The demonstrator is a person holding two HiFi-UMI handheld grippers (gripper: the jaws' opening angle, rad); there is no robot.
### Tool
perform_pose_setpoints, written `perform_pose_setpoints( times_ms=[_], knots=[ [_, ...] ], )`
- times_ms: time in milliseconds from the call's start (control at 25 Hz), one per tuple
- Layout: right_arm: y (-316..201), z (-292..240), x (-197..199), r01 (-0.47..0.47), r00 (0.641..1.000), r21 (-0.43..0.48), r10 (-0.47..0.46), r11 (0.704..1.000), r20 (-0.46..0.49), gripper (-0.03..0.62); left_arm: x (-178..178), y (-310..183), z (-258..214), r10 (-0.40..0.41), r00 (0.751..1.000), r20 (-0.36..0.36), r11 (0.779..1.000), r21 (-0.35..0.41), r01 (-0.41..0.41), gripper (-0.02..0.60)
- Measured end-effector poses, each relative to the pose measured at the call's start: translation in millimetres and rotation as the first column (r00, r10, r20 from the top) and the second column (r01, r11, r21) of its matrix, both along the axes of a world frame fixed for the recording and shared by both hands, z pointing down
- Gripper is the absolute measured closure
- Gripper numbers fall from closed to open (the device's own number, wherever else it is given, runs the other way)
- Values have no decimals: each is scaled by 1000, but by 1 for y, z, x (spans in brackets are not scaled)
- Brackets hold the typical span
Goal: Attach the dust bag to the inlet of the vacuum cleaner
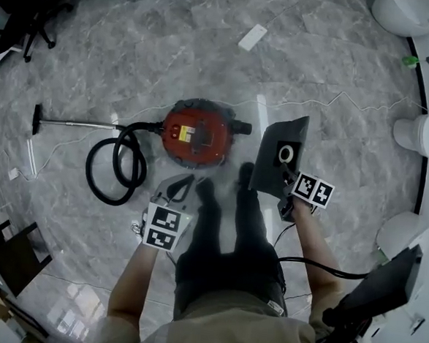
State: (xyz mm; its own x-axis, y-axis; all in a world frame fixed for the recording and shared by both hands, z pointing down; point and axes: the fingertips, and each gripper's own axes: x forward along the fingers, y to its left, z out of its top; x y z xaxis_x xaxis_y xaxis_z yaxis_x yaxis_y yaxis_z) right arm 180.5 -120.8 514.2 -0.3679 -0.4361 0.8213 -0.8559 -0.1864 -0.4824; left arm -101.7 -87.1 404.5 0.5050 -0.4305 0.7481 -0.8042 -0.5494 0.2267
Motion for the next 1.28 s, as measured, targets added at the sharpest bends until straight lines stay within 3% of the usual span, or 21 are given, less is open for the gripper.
perform_pose_setpoints(
  times_ms=[320,520,840,1080,1120,1200,1280],
  knots=[
    [-33,89,21,61,997,-15,-62,998,-47,557,12,-37,83,-113,991,66,993,-28,115,586],
    [-48,138,29,84,994,-2,-84,996,-70,557,12,-57,141,-115,980,164,992,-33,122,586],
    [-62,198,18,169,980,-51,-174,984,-99,557,1,-68,201,-156,957,244,982,-69,178,586],
    [-72,223,-2,293,937,-99,-306,951,-166,557,1,-64,221,-165,961,222,976,-101,191,583],
    [-74,225,-7,313,928,-102,-327,944,-178,557,1,-65,222,-172,964,205,975,-107,196,572],
    [-76,228,-17,344,914,-104,-358,933,-192,557,3,-64,228,-180,970,164,970,-136,203,493],
    [-78,230,-27,366,903,-106,-381,924,-200,557,3,-61,238,-179,973,145,964,-171,203,479]
  ],
)
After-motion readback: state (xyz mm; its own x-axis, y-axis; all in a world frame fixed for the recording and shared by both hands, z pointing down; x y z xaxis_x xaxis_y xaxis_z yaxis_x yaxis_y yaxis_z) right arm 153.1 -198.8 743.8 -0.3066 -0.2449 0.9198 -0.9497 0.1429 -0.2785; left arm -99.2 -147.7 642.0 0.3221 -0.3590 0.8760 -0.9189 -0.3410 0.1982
